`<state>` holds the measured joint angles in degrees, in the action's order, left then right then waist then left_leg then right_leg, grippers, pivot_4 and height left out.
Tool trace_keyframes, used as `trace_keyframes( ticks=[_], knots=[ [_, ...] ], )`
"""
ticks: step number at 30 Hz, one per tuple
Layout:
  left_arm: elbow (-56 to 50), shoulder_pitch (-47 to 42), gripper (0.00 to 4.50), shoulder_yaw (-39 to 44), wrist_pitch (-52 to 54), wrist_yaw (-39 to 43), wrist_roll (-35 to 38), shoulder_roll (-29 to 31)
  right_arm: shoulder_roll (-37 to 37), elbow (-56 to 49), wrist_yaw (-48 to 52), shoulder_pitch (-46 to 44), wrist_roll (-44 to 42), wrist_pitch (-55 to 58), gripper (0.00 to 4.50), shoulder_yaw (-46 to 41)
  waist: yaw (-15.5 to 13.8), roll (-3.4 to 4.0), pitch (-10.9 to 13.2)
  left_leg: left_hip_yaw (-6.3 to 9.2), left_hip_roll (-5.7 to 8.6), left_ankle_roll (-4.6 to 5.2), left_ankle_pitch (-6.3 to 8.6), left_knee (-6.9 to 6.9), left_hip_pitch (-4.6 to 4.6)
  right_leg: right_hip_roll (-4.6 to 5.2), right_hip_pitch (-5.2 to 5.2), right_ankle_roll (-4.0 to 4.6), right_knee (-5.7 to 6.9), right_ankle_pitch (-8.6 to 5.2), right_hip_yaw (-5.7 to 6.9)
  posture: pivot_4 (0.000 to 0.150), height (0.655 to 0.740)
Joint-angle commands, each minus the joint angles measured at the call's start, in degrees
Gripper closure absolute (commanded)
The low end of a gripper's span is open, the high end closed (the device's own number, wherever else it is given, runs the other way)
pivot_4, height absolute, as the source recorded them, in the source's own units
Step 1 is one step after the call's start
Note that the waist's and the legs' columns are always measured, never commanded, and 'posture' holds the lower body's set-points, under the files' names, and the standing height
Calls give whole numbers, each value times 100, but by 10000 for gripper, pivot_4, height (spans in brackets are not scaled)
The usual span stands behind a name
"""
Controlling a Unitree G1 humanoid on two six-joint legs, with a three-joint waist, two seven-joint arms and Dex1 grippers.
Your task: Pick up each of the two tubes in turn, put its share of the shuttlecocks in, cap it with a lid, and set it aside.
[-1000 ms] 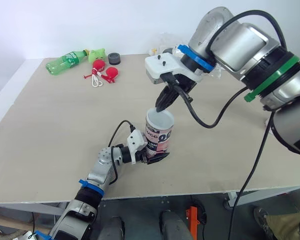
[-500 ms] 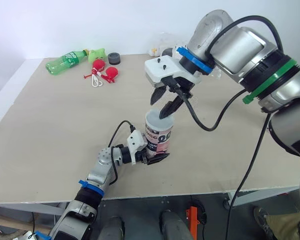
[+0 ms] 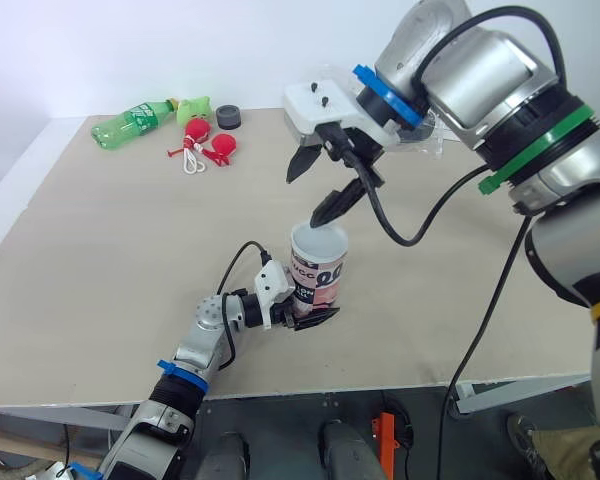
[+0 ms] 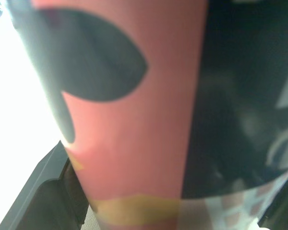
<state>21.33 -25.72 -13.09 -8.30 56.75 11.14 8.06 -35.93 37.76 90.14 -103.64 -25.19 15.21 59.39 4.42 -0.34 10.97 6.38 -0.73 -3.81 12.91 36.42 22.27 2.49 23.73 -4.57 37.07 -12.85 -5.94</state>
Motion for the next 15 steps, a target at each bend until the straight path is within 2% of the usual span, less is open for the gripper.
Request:
trace_keyframes(
  ticks=[1, 4, 6, 15],
  knots=[
    [68, 127, 8286, -121, 79, 52, -57, -2, -184, -315, 236, -235, -217, 89, 23401, -224, -2, 0, 0, 0, 0, 0, 0, 0, 1, 0, 0, 0, 0, 0, 0, 1500, 7400],
    [55, 138, 8286, -126, 84, 54, -56, 0, -404, -750, 236, -188, -470, 223, 37250, -128, -5, 0, 0, 1, 0, 0, 0, 0, 4, 1, 2, -1, 0, -2, 0, 1500, 7400],
    [65, 128, 8286, -125, 87, 55, -56, -3, -521, -979, 236, -150, -607, 290, 44282, -68, -6, 0, 0, 1, 0, 0, 0, 0, 5, 1, 3, -1, 0, -1, 0, 1500, 7400],
    [60, 129, 8286, -126, 96, 40, -61, -9, -765, -1765, 236, 264, -814, 671, 44282, 70, -5, 0, 0, 1, 0, 0, 0, 0, 5, 1, 4, 0, 0, -1, 0, 1500, 7400]
  ],
)
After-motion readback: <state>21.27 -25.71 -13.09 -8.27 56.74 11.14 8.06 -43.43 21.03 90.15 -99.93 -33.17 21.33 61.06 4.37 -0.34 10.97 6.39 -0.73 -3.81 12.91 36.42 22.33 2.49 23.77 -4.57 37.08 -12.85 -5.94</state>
